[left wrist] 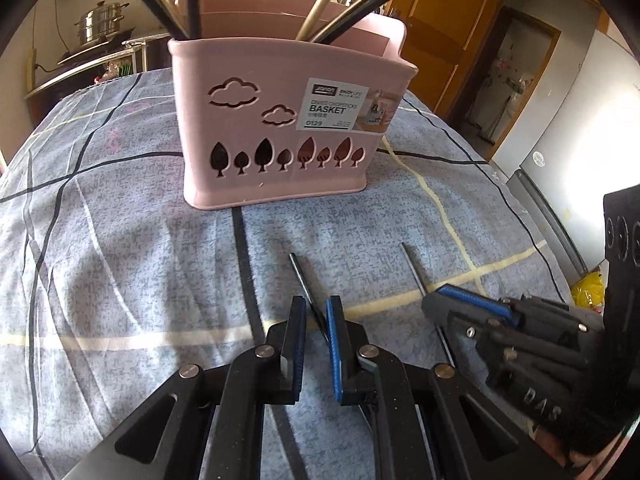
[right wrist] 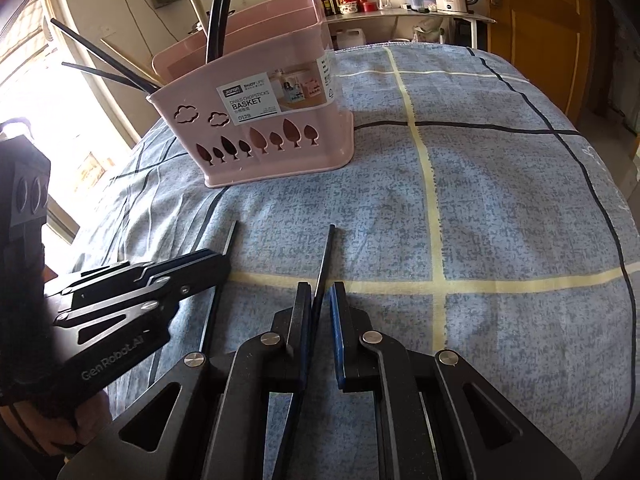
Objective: Organize utensils
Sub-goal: 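Close the left gripper on a black chopstick while the right gripper grasps a black chopstick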
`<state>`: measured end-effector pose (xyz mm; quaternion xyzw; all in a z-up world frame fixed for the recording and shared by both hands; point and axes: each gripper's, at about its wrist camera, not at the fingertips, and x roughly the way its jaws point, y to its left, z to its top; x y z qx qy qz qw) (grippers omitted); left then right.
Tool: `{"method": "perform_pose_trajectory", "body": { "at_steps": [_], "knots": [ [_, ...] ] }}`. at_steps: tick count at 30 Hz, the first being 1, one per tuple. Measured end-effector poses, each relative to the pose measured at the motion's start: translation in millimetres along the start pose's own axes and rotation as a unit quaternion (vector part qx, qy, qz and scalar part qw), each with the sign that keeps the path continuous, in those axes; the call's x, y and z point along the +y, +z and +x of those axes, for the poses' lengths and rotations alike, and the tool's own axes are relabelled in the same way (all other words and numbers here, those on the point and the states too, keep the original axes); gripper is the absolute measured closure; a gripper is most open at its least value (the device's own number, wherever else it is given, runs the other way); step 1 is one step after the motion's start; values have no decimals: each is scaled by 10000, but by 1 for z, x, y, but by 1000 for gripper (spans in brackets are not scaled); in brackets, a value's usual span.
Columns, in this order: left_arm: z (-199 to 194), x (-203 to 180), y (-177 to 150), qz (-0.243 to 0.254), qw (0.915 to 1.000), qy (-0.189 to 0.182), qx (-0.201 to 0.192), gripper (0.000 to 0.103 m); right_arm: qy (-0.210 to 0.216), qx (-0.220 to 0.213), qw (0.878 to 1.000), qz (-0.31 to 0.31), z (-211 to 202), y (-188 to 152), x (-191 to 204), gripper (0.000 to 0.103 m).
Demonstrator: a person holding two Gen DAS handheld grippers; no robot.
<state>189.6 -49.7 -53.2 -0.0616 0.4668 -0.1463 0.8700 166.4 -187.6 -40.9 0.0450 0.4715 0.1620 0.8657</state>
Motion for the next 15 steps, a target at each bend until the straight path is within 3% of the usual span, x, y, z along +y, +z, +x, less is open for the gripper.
{"method": "perform_pose_trajectory", "body": {
  "at_steps": [5, 15],
  "knots": [
    [-3, 7, 1, 25, 10000, -12, 93, 92, -32, 41, 10000, 5, 2, 5, -3, 93],
    [8, 8, 13, -440, 9990, 89, 57, 92, -177, 150, 9997, -60, 13, 20, 1, 93]
  ]
}}
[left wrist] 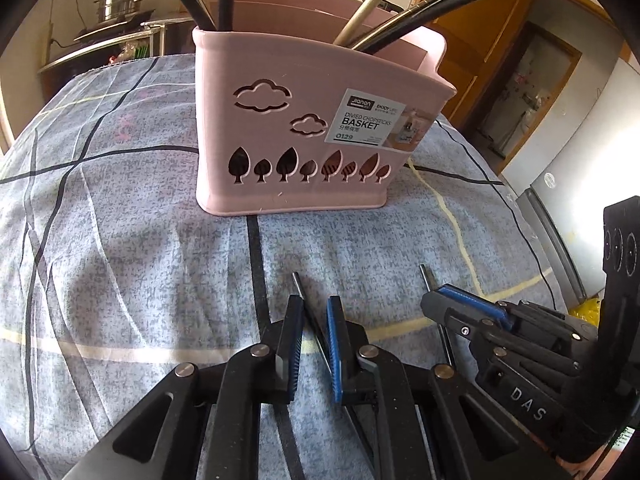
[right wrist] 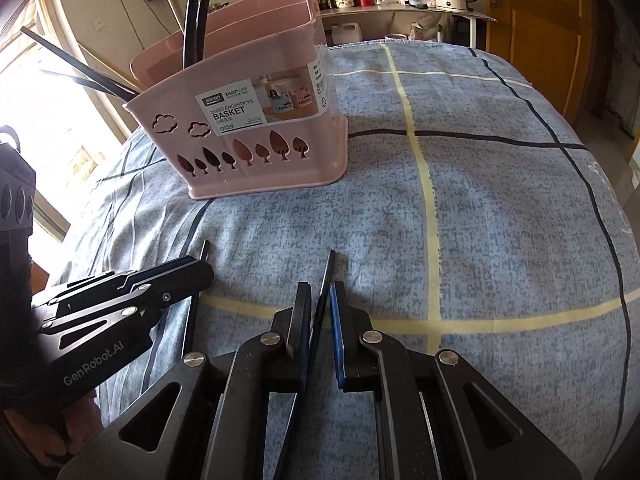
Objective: Organize utensils
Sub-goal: 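Close the left gripper on a black chopstick while the right gripper grasps a black chopstick, then lift the black chopstick with the left gripper over the basket while the right gripper carries its chopstick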
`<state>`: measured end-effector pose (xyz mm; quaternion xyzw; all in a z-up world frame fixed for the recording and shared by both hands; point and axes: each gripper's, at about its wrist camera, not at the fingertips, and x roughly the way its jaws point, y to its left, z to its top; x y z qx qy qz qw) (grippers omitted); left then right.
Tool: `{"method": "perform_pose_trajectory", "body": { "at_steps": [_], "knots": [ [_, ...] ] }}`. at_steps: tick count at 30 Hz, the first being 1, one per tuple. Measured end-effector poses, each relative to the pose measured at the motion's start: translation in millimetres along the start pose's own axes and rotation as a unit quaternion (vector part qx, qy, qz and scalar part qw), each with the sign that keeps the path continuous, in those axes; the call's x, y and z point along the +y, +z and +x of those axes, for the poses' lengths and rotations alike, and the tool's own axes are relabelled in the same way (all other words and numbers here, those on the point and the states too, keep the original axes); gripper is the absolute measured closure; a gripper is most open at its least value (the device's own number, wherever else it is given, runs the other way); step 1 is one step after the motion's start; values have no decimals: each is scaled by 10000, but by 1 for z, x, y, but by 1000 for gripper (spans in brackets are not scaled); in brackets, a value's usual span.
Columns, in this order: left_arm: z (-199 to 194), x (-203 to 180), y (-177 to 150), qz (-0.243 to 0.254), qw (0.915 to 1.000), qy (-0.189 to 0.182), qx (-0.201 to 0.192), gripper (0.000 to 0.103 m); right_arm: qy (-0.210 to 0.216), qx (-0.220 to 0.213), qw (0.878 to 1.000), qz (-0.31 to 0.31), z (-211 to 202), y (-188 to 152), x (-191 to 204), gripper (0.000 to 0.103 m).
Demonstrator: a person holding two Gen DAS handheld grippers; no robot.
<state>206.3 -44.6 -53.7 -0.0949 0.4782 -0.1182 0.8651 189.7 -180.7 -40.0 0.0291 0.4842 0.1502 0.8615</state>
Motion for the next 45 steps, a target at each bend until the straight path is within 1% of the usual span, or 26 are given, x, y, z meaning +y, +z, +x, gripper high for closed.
{"method": "perform_pose_trajectory", "body": {
  "at_steps": [1, 3, 5, 9, 14, 19, 23, 31, 37, 41, 45],
  "knots": [
    [0, -2, 0, 12, 10000, 35, -6, 92, -11, 9, 10000, -3, 1, 1, 0, 94],
    [1, -5, -1, 70, 9999, 110, -9, 92, -38, 31, 10000, -2, 2, 2, 1, 97],
    [1, -5, 0, 113, 9998, 176, -4, 96, -73, 50, 9999, -62, 2, 3, 2, 97],
    [0, -4, 3, 59, 9999, 130, 60, 96, -37, 93, 9999, -95, 1, 4, 2, 97],
    [-15, 2, 11, 11, 10000, 43, -30, 98, 60, -72, 9999, -124, -14, 10, 4, 98],
    [-43, 0, 24, 82, 9995, -61, -292, 98, 165, -321, 9992, -146, -35, 20, 8, 98],
    [-70, -3, 39, 128, 9982, -179, -564, 99, 245, -608, 9977, -160, -58, 33, 10, 98],
    [-127, -12, 65, 338, 9920, -351, -1164, 100, 334, -1248, 9913, -266, -106, 58, 20, 99],
    [-156, -21, 84, 545, 9860, -351, -1539, 100, 350, -1695, 9842, -383, -133, 73, 27, 99],
    [-168, -23, 88, 587, 9834, -330, -1683, 100, 343, -1903, 9802, -418, -146, 77, 29, 99],
    [-172, -22, 83, 563, 9832, -394, -1693, 100, 351, -1925, 9797, -427, -150, 72, 29, 99]
  ]
}}
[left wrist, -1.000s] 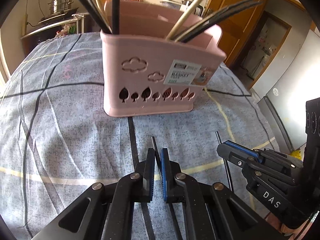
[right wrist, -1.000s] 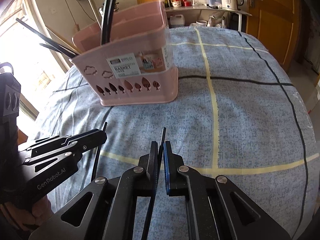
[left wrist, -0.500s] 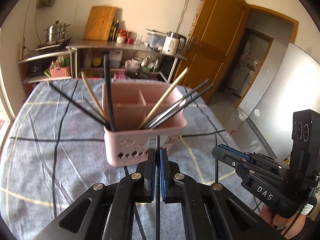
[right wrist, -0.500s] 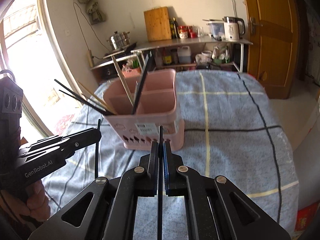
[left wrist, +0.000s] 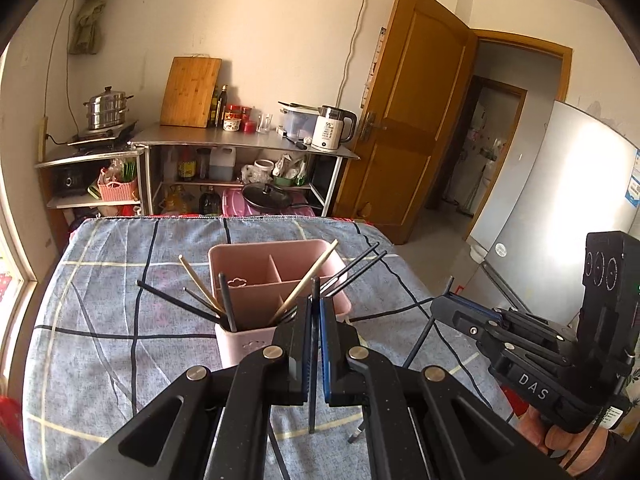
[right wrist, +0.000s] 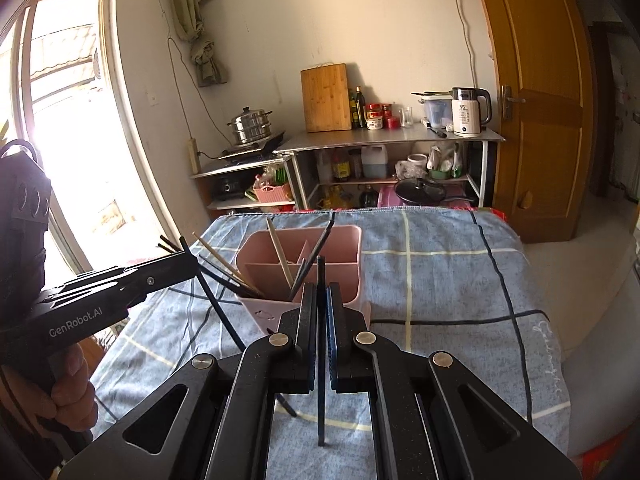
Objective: Organize utensils
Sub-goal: 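Lift the black chopstick with the left gripper over the basket while the right gripper carries its chopstick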
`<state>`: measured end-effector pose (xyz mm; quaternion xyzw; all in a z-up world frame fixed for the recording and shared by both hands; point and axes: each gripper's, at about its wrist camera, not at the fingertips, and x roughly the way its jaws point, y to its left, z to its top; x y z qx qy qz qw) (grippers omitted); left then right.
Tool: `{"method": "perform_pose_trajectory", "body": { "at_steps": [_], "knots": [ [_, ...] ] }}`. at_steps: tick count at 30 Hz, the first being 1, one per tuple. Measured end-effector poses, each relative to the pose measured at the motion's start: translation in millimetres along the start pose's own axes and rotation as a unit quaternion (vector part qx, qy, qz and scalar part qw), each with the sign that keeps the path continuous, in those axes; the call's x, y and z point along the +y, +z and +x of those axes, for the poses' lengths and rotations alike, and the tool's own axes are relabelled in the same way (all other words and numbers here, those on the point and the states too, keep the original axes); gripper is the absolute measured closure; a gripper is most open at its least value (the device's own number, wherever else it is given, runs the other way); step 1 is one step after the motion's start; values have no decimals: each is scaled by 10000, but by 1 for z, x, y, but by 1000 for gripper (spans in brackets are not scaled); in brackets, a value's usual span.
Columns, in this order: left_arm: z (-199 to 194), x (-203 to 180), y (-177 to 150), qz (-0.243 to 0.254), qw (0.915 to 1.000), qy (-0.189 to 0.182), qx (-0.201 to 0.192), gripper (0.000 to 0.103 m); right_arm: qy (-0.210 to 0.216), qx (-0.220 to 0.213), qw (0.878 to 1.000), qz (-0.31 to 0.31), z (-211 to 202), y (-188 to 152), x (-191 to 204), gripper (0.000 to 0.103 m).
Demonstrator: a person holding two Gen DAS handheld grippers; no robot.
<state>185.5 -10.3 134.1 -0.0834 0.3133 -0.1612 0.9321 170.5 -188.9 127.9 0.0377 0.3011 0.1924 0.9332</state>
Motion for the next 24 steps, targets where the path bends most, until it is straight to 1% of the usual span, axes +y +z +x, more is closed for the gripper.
{"method": "perform_pose_trajectory", "body": {
  "at_steps": [6, 12, 24],
  "knots": [
    [-17, -7, -10, 29, 10000, -86, 23, 100, 9, -1, 10000, -54, -15, -6, 3, 99],
    [-29, -13, -16, 75, 9999, -78, 64, 100, 20, -8, 10000, -13, -27, -10, 3, 99],
    [-47, -13, -3, 77, 9998, -153, -64, 100, 103, -250, 9995, -133, -39, 2, 13, 99]
  ]
}}
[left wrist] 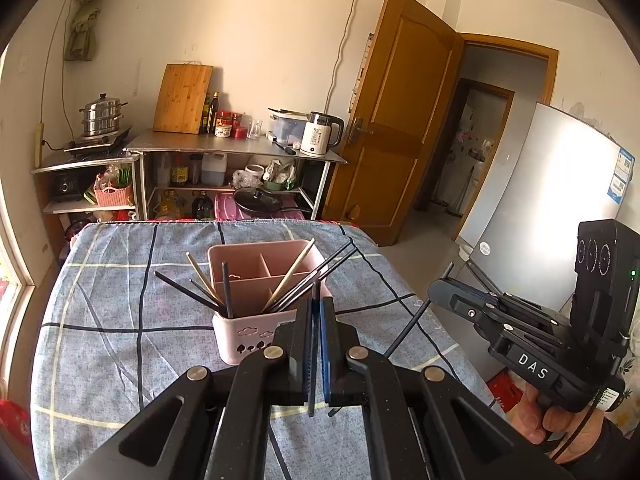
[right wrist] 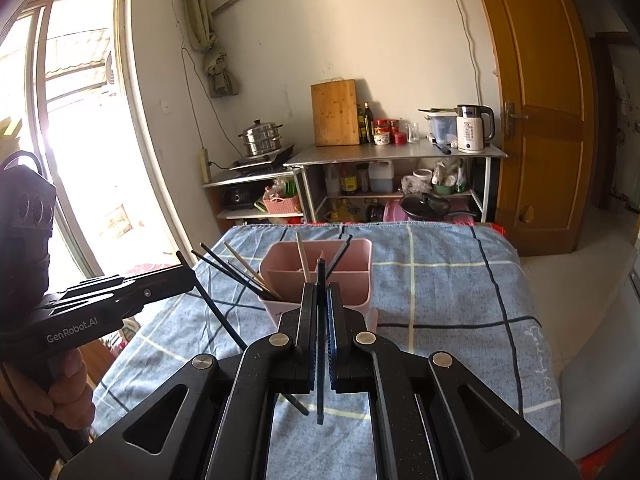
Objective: Organize utensils
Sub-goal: 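Lift the black chopstick with the left gripper over the basket while the right gripper carries its chopstick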
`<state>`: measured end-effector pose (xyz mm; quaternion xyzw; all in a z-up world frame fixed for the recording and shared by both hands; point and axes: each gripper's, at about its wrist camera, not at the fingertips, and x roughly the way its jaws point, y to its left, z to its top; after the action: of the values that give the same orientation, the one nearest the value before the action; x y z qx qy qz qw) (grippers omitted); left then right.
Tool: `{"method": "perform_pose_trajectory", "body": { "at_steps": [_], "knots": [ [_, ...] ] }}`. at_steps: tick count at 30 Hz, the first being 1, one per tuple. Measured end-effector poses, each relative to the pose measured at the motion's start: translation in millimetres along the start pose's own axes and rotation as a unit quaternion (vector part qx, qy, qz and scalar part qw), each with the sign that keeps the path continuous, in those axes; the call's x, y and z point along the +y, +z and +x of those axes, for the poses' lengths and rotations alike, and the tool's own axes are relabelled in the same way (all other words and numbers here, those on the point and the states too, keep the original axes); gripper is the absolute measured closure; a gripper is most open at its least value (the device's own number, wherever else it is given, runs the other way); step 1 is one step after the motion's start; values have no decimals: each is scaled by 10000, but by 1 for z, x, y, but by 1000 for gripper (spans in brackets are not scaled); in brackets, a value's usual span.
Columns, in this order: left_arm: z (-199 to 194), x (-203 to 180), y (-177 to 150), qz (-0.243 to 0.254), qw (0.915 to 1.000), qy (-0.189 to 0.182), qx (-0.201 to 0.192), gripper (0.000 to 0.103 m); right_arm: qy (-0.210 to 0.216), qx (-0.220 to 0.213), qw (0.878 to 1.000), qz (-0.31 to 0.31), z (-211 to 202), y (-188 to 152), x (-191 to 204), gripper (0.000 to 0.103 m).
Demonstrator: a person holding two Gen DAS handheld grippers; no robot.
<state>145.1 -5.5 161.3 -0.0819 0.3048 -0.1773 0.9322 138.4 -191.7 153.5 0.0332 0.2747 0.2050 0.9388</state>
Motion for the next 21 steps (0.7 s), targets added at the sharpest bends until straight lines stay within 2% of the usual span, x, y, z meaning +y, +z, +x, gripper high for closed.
{"method": "perform_pose_trajectory", "body": {
  "at_steps": [6, 13, 21],
  "knots": [
    [-11, 3, 19, 67, 9999, 21, -130, 100, 104, -166, 9998, -78, 1, 17, 7, 99],
    [-26, 6, 58, 244, 9986, 153, -445, 100, 222, -493, 9983, -235, 3, 49, 24, 99],
    [-26, 16, 96, 310, 9968, 321, -658, 100, 276, -759, 9963, -296, 14, 77, 36, 99]
  ]
}}
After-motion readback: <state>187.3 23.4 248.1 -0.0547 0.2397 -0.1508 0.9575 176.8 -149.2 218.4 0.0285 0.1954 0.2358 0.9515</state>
